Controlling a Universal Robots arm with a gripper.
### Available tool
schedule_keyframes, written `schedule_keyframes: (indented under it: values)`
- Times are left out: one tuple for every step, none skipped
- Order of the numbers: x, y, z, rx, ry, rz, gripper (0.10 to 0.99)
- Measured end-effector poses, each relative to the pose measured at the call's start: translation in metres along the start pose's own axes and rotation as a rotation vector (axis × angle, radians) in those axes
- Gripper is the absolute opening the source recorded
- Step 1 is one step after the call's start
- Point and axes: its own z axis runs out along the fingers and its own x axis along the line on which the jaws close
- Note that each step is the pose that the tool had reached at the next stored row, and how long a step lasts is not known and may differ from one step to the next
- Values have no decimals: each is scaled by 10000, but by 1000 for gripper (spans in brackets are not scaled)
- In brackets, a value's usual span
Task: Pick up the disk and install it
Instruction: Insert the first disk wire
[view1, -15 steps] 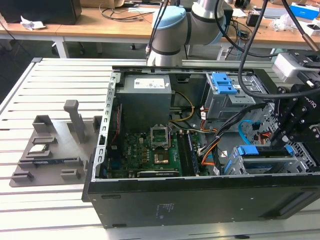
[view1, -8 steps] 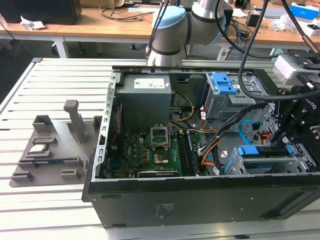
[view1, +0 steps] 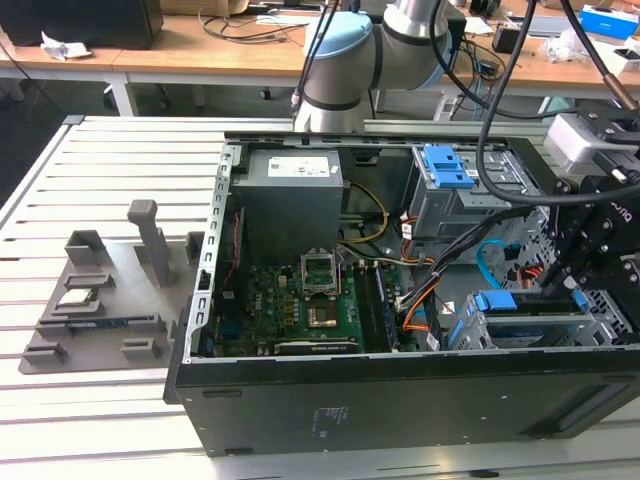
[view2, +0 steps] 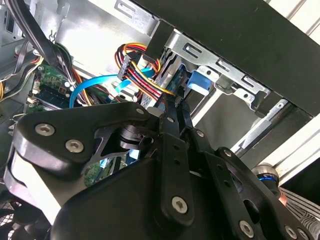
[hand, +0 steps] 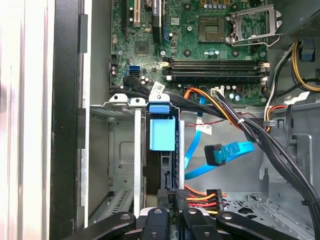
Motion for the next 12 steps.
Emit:
schedule_keyframes:
  values:
    - [2,-1,4,0,2,0,169]
    - [4,-4,9,0,3,-1,169]
    - [4,-6,11,0,4,-1,169]
    - [4,-8,12,-1,2,-1,169]
    - [4,-12,13,-1,1,-2,169]
    - [4,-16,14,-1,1,-2,169]
    - [4,-21,15,-1,1,-1,169]
    - [4,-22,15,0,3,1,169]
    - [4,-23,15,0,2,0,169]
    - [4,-24,15,-1,2,-1,169]
    - [4,-25,17,3,-1,-3,180]
    - [4,-25,16,0,1,-2,243]
